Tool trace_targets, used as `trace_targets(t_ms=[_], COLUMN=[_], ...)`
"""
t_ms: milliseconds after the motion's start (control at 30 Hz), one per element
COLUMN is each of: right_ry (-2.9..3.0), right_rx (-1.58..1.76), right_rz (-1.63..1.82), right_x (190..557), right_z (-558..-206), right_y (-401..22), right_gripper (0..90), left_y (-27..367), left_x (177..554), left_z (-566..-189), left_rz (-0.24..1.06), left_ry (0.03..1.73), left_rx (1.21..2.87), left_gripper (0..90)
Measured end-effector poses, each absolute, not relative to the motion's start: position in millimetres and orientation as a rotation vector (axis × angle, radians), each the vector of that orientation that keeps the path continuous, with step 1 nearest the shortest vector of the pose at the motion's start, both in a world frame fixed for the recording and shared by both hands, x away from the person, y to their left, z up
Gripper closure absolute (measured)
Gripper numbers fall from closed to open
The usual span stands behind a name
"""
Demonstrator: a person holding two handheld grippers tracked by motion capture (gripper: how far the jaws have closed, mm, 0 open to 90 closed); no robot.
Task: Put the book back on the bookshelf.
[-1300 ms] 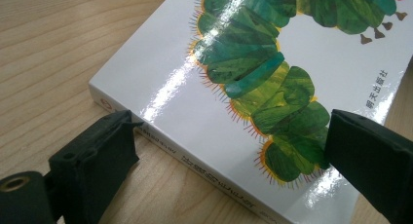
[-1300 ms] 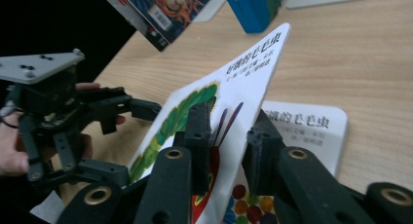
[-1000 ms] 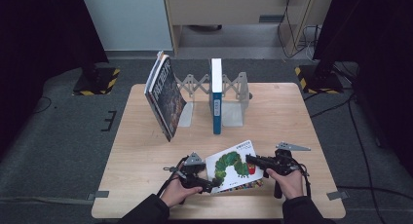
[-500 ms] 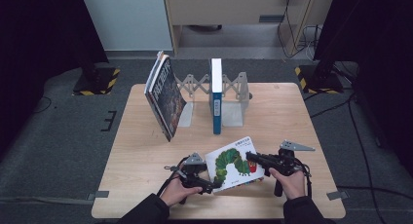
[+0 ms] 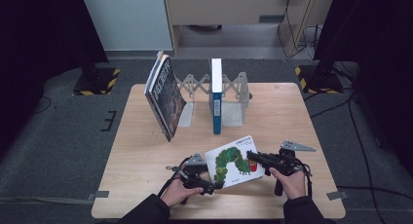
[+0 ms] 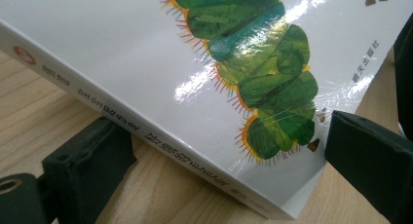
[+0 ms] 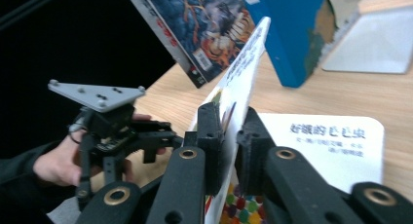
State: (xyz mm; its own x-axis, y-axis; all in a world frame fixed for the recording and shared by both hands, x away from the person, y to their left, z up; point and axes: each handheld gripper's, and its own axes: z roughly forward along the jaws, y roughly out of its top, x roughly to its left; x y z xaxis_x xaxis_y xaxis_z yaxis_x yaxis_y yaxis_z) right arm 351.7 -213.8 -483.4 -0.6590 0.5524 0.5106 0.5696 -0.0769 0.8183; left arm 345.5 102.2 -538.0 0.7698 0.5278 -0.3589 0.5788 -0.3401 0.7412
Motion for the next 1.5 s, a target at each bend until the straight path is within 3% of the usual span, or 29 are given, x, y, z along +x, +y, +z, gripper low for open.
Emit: trace_targets(t_ms=[967, 1500], right_ry=[-2.456, -2.419], right_rx=[-1.529, -1.461], right_rz=[-1.502, -1.517], right_x=[354, 353], right_z=[-515, -514], right_y=[-194, -188], right_gripper=[43.2, 41.7], left_y=[106, 108], left_x=[348, 350], left_z=[-538, -538], left_rz=[-0.045, -0.057], left_ry=[0.871, 0.876], left_rx=[1.985, 1.972], left_gripper=[10.2, 13.2])
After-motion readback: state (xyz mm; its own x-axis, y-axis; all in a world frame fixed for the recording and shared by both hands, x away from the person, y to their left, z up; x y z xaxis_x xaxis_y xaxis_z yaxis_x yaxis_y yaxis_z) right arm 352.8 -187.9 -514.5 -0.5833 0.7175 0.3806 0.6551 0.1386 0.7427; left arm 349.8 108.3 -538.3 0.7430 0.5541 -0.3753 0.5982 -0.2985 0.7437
